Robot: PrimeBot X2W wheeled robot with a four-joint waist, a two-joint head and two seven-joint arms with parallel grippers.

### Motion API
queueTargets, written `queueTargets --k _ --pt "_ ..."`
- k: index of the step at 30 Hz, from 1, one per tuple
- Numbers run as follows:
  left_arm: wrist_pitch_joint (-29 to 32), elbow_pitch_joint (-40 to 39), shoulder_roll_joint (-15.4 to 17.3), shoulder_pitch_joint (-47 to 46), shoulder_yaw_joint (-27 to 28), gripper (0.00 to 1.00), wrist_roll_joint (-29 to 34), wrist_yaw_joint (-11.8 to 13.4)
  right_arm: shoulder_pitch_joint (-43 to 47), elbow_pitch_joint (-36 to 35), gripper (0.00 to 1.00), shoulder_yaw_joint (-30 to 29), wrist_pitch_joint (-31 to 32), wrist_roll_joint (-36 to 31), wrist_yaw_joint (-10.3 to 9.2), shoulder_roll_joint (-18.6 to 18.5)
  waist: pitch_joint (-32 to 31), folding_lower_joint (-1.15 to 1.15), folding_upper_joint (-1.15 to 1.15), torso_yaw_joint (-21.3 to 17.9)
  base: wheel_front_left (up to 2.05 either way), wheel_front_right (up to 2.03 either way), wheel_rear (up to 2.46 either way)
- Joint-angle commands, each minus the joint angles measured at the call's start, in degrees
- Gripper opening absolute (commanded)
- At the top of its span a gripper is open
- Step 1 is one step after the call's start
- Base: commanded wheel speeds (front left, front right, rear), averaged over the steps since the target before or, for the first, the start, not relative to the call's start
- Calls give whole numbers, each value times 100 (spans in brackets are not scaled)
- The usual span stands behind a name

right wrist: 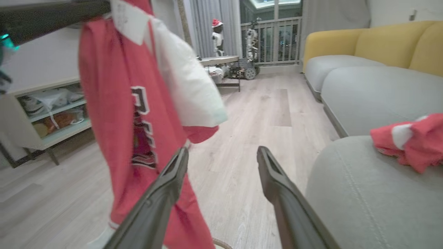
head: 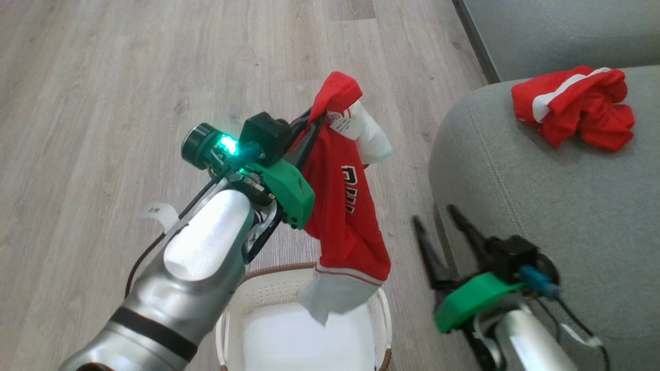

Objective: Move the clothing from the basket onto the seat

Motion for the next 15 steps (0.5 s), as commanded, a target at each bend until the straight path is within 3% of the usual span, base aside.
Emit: queueTargets --k 1,8,15 --pt "12 -240 139 -435 211 0 -70 43 -398 -137 100 254 -54 43 -1 13 -18 1 -1 19 0 0 0" --pt "96 -601 85 -469 158 0 -124 72 -1139 344 100 988 -54 114 -1 -167 -66 1 -1 131 0 0 0" --pt "185 -775 51 -456 68 0 -154 114 -1970 1004 100 1850 -54 628 -1 -290 -75 1 -1 300 0 0 0"
